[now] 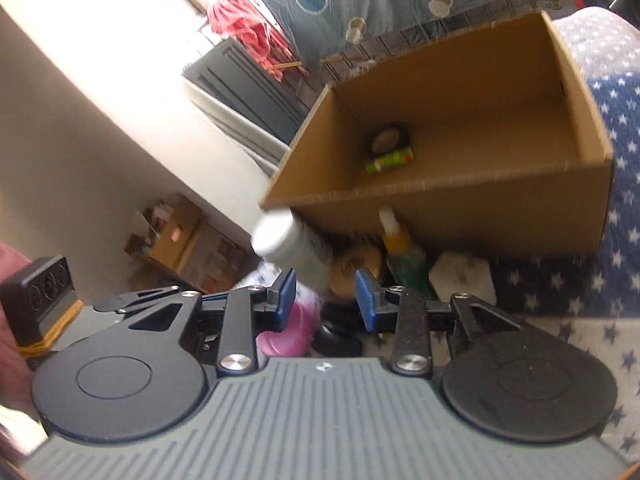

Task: Organize rigid objects
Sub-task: 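Return the right gripper and grasp the black cylinder upright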

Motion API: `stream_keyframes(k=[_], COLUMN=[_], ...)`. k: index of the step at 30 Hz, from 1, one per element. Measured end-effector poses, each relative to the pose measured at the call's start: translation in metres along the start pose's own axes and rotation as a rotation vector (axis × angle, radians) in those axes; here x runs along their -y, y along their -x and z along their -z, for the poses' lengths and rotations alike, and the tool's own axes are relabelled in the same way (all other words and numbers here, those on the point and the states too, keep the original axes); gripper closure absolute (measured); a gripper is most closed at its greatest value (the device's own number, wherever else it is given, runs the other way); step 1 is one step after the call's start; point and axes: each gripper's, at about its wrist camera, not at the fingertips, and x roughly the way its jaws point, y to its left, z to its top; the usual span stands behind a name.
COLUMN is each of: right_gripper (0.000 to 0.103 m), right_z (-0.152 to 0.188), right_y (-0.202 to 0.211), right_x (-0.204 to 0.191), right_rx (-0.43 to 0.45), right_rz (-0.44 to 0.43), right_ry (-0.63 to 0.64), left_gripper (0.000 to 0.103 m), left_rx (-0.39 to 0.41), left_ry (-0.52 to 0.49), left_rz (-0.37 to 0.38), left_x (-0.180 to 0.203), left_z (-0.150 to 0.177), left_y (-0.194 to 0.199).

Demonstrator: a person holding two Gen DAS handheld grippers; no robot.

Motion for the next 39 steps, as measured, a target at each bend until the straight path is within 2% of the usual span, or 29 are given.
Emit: stream_keyframes(k=[4,8,14,18,25,28,34,39], right_gripper=[0.071,0.071,0.071,0.069,0.081,0.083,0.085,0.084], right_z=[0.018,0.023,0.026,0.027,0.026,0.029,0.044,0.065], right_y=[-0.040,-0.068,-0.097,-0.110,-0.098,-0.085,-0.056,-0.038], right_x=[-0.015,-0.032,-0.037,-0.039,-0.028,-0.019,0.010,0.032], right_rx=[-0.051,-0.060,-0.115,-0.151,-0.187,-0.199,-0.183,-0.168], right_rz=[0.081,0.175,0.208,0.213,0.179,0.175,0.160,0.084], right_ry=[0.137,0.306,0.441,0.478,0.396,0.326,0.088,-0.135], left_gripper=[0.059,0.060,0.063,0.064,0.064,0.063,0.063,0.062], left_rx=[0.001,0.009,-0.019,-0.030,-0.052,-0.064,-0.108,-0.134], left_ry=[-0.052,-0.102,-0.097,-0.094,-0.094,-0.102,-0.125,-0.113], left_rz=[-0.020,-0.057,-0.056,-0.069,-0.045,-0.011,0.075,0.122], left_x=[0.016,0.028,0.028,0.026,0.024,0.027,0.036,0.037], left_z=[0.017,0.021,0.023,0.025,0.030,0.033,0.038,0.036], left_y=[-0.017,-0.032,-0.048,-0.053,-0.053,-0.052,-0.054,-0.055])
